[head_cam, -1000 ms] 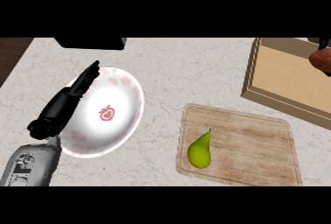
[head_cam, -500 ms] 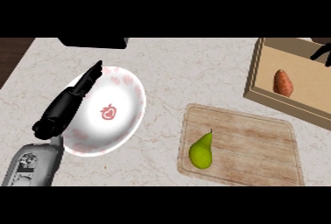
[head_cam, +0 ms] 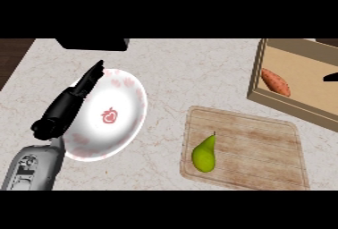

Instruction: Pick the sweet potato from the cutting board and place it in the cardboard box

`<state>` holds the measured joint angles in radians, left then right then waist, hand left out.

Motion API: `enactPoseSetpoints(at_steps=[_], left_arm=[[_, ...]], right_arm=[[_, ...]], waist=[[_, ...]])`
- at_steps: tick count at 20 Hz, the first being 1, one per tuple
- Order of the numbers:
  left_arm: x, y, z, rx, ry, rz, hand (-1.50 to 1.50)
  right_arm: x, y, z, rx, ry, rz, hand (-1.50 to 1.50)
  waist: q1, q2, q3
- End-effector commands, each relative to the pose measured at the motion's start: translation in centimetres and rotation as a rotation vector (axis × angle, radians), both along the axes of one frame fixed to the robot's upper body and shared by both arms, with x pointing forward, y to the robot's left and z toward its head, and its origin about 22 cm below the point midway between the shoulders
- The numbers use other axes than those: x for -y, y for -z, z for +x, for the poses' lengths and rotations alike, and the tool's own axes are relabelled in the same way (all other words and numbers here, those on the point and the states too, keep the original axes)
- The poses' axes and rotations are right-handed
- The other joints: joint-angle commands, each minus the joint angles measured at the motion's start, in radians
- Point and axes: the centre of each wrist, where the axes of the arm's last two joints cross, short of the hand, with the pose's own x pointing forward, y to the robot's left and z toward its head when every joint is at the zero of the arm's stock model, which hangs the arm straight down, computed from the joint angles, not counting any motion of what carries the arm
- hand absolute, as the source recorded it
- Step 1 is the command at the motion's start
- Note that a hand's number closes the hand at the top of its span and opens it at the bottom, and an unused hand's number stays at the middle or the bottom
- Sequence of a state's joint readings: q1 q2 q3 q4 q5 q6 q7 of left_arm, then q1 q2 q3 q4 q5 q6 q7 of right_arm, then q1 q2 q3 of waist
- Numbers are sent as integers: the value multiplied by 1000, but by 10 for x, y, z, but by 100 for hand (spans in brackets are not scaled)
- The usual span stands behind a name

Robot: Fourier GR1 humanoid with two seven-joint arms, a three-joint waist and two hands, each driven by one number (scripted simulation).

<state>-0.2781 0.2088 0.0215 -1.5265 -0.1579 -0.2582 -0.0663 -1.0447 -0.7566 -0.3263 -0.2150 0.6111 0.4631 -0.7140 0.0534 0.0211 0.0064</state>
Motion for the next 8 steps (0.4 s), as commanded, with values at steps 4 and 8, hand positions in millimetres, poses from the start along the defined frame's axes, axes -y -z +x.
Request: enactPoseSetpoints(at_steps=[4,8], left_arm=[[5,4,-6,3,11,-5,0],[-1,-10,4,25,6,9,0]], right_arm=[[35,-9,-21,-49,76,473,-150],[53,-2,-37,-18,147,528,-150]], waist=[[6,7,-1],[13,18,2]])
